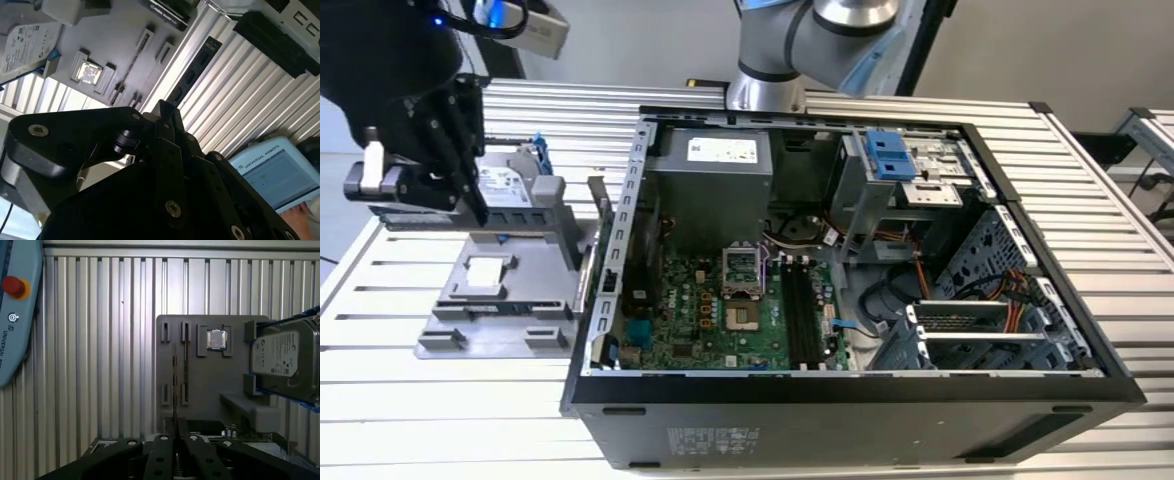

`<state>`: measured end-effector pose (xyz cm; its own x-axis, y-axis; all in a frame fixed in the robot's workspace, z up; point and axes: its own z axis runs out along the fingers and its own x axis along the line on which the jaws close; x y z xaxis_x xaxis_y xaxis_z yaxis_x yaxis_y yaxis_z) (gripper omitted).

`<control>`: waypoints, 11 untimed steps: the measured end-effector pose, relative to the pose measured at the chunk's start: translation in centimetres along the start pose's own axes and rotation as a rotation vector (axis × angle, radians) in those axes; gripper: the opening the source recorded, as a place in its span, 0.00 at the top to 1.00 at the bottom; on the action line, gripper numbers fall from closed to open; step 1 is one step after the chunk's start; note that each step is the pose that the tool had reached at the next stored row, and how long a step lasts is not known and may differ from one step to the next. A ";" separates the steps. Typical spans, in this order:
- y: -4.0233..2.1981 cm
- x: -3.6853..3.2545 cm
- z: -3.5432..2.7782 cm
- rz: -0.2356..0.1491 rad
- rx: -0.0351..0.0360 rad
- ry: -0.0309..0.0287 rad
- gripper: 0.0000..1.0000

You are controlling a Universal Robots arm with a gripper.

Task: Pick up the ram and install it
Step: 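Pick up the ram and move it above insertion slot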

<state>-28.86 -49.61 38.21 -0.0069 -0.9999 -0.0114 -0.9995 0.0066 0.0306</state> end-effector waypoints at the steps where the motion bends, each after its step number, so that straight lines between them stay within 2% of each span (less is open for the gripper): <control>1: -0.46 0.00 -0.01 0.000 0.0000 0.0000 1.00; 11: -5.01 -0.04 -0.15 0.000 -0.0006 0.0000 1.00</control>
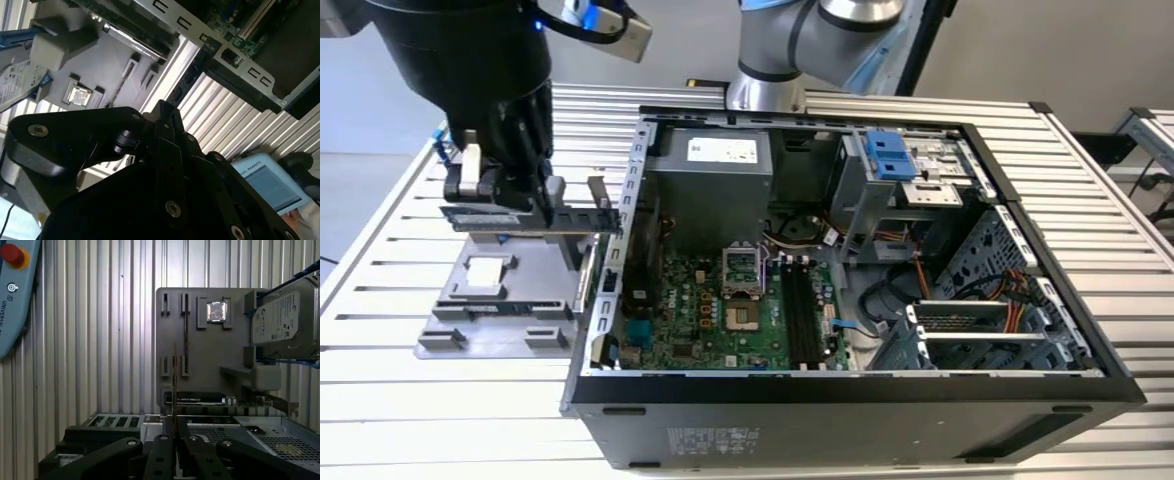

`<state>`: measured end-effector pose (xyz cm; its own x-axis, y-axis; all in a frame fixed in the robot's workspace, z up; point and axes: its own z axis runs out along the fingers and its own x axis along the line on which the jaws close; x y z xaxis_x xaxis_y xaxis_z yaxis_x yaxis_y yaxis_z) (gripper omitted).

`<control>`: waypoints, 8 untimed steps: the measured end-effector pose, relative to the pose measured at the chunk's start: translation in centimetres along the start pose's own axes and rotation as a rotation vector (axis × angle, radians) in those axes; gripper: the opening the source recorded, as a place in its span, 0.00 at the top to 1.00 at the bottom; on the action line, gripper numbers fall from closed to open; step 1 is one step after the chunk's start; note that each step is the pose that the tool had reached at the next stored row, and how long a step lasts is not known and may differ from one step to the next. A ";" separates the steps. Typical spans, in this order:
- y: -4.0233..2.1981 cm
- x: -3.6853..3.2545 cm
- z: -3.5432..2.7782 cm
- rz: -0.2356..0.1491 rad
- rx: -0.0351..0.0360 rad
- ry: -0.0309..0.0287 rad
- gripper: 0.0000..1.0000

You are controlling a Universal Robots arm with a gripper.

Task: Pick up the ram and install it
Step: 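Pick up the ram and move it above insertion slot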

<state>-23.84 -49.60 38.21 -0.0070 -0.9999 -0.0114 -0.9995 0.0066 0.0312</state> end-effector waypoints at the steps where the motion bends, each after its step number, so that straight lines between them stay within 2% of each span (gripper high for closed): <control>1: -0.47 0.00 -0.02 0.000 -0.0002 0.0001 1.00; 8: -3.63 -0.05 -0.11 0.000 -0.0016 0.0001 1.00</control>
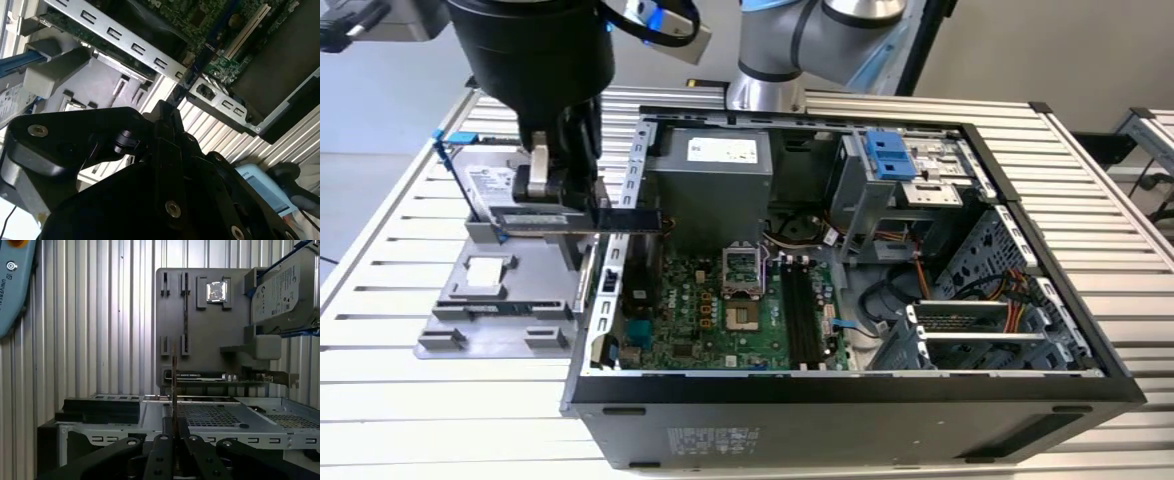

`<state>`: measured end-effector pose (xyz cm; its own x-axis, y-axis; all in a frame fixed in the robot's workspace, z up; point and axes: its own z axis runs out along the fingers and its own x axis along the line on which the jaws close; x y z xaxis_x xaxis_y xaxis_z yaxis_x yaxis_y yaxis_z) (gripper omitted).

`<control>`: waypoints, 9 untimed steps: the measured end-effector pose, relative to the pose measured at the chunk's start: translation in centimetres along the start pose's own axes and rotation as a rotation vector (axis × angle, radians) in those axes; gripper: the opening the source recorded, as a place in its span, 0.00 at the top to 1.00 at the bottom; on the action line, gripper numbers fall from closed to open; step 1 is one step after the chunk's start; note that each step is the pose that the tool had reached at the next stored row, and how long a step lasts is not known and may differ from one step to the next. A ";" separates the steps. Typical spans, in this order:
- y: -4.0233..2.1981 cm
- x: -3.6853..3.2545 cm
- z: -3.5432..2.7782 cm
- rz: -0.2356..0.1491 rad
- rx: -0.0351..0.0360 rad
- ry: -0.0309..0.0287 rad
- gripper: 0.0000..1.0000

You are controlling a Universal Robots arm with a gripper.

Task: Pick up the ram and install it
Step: 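Pick up the ram and move it above insertion slot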

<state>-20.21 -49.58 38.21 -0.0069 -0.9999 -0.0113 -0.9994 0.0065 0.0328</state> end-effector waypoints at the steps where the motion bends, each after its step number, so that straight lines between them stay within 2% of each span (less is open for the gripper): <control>1: -0.46 -0.01 -0.02 0.000 -0.0002 0.0000 1.00; 5: -2.14 -0.06 -0.07 0.000 -0.0009 0.0000 1.00; 9: -3.31 -0.26 -0.10 0.000 -0.0009 -0.0001 1.00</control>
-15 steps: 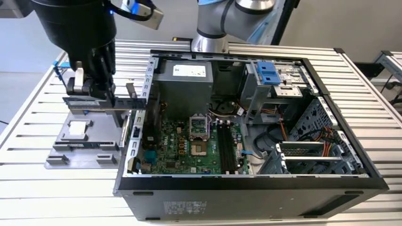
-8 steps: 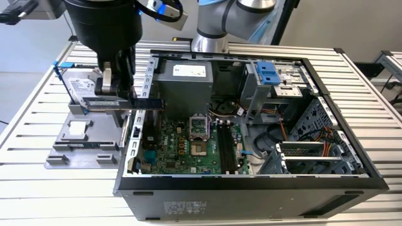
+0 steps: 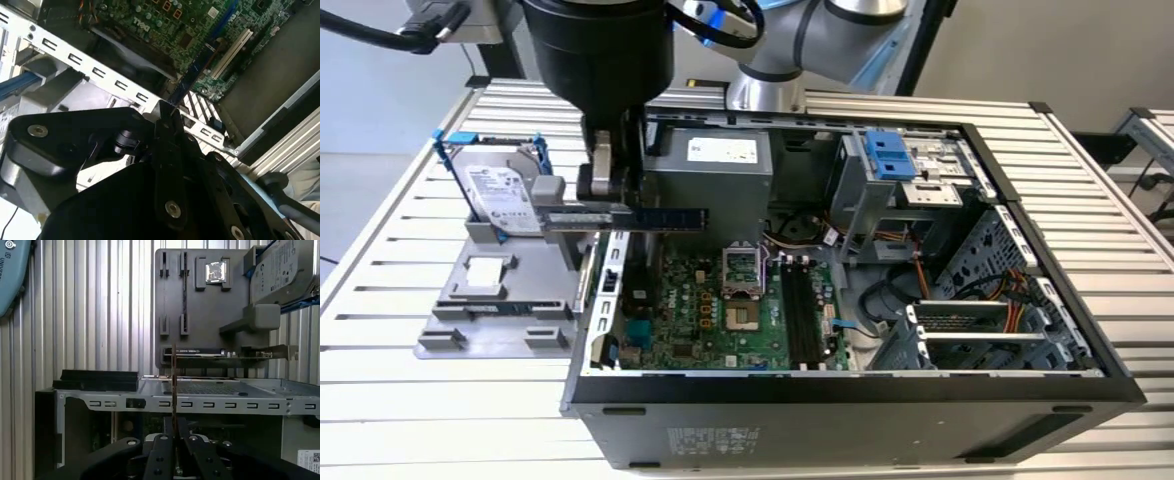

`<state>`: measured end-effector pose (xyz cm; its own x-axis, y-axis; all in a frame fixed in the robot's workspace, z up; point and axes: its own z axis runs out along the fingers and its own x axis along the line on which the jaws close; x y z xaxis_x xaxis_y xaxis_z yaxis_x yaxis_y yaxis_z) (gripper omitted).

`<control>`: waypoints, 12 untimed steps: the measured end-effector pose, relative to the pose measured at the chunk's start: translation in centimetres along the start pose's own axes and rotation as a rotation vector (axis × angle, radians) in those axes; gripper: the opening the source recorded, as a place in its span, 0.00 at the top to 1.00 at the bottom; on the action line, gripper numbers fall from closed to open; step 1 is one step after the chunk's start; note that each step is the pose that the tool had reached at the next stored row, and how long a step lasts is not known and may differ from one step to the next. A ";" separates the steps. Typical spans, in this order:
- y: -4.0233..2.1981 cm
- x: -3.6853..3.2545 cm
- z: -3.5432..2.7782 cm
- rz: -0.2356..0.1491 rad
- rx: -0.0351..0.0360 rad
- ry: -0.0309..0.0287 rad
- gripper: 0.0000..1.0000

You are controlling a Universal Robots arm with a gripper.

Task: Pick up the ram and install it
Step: 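Pick up the ram and move it above insertion slot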

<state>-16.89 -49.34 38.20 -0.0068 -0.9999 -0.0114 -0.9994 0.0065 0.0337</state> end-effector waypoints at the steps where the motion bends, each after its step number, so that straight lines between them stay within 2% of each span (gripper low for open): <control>1: -0.26 -0.06 -0.01 0.000 0.0000 0.0000 1.00; 8: -2.05 -0.56 -0.07 0.000 -0.0001 0.0001 1.00; 12: -2.53 -1.58 -0.07 0.000 0.0000 0.0000 1.00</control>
<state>-14.35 -47.78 38.20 -0.0067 -0.9999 -0.0114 -0.9994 0.0063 0.0337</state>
